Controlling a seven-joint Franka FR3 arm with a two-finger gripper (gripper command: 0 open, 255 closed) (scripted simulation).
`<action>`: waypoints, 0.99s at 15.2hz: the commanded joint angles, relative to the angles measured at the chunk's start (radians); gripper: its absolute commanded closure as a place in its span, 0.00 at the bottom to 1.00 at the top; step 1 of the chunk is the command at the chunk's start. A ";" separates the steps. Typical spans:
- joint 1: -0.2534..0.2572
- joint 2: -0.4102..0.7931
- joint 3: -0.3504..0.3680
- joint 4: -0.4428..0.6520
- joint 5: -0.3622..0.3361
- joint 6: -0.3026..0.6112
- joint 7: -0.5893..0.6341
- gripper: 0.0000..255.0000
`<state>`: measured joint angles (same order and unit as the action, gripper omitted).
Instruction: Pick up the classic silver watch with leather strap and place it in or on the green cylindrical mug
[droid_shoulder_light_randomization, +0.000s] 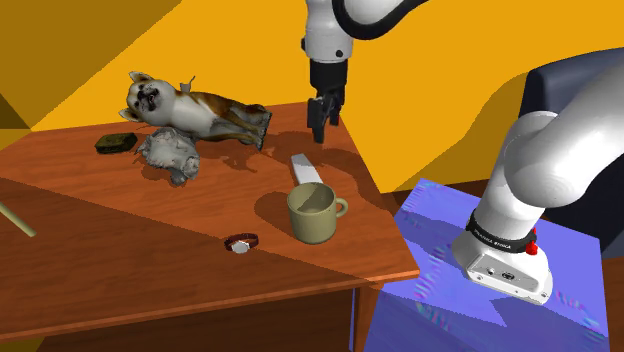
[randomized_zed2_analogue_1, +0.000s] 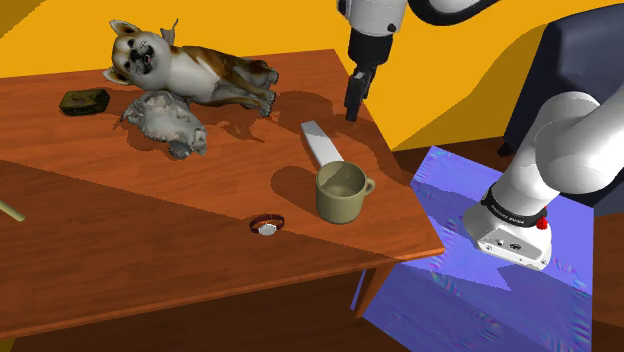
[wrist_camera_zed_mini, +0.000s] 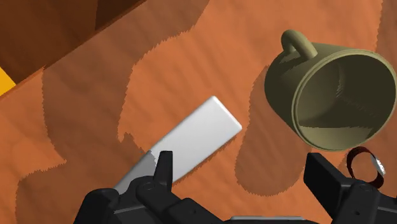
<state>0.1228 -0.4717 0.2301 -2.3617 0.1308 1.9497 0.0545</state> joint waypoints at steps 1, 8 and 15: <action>0.013 0.047 0.034 0.013 -0.005 0.040 0.018 0.00; 0.047 0.258 0.156 0.131 -0.074 0.141 0.113 0.00; 0.094 0.496 0.254 0.293 -0.226 0.195 0.242 0.00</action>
<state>0.2079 -0.0081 0.4716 -2.0905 -0.0707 2.1388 0.2766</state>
